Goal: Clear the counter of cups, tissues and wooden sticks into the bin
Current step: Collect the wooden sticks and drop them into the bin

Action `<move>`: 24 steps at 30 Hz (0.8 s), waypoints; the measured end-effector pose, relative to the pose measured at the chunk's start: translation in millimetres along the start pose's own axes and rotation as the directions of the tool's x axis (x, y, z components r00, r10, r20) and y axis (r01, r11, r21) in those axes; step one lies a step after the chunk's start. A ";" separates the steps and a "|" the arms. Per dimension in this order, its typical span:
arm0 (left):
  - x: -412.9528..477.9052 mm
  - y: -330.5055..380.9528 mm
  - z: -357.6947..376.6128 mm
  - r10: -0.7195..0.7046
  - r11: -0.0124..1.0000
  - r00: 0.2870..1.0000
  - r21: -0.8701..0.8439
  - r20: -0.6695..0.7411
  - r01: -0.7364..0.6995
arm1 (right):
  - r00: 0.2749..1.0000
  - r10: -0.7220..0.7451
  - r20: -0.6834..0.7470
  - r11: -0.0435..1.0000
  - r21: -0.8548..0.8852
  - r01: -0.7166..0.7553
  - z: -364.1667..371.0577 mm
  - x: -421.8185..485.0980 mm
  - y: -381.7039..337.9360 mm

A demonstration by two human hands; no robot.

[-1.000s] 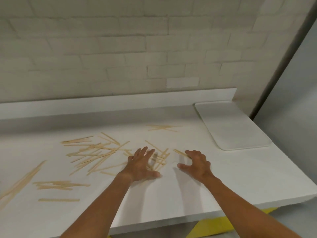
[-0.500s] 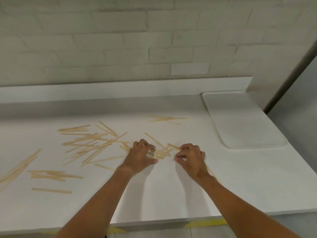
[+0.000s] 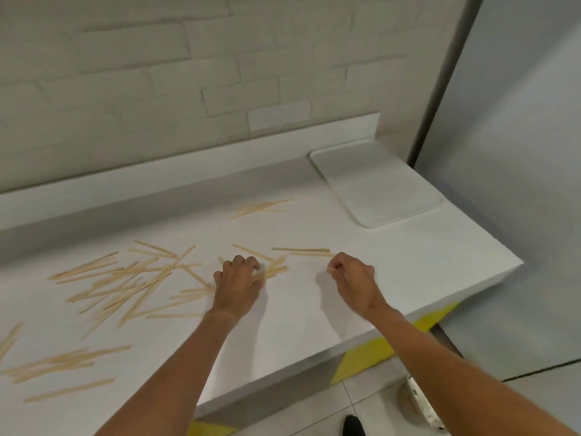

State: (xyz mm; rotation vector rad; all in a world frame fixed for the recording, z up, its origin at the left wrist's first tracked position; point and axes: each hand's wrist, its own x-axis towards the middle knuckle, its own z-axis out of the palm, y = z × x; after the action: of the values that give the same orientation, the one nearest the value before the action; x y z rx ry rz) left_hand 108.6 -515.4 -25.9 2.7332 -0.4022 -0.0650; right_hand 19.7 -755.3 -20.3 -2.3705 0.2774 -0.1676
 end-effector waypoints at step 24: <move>3.6 99.5 43.8 0.034 0.996 0.998 -0.080 -0.049 -0.038 | 0.478 0.810 -0.341 0.582 0.568 -0.582 -50.8 -178.7 192.0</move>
State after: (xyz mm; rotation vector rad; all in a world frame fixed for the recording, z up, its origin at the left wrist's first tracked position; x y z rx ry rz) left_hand 80.9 -620.6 -29.5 2.6418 -0.4264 -0.0067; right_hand -192.5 -880.9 -123.2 -1.5596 1.3918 -0.4837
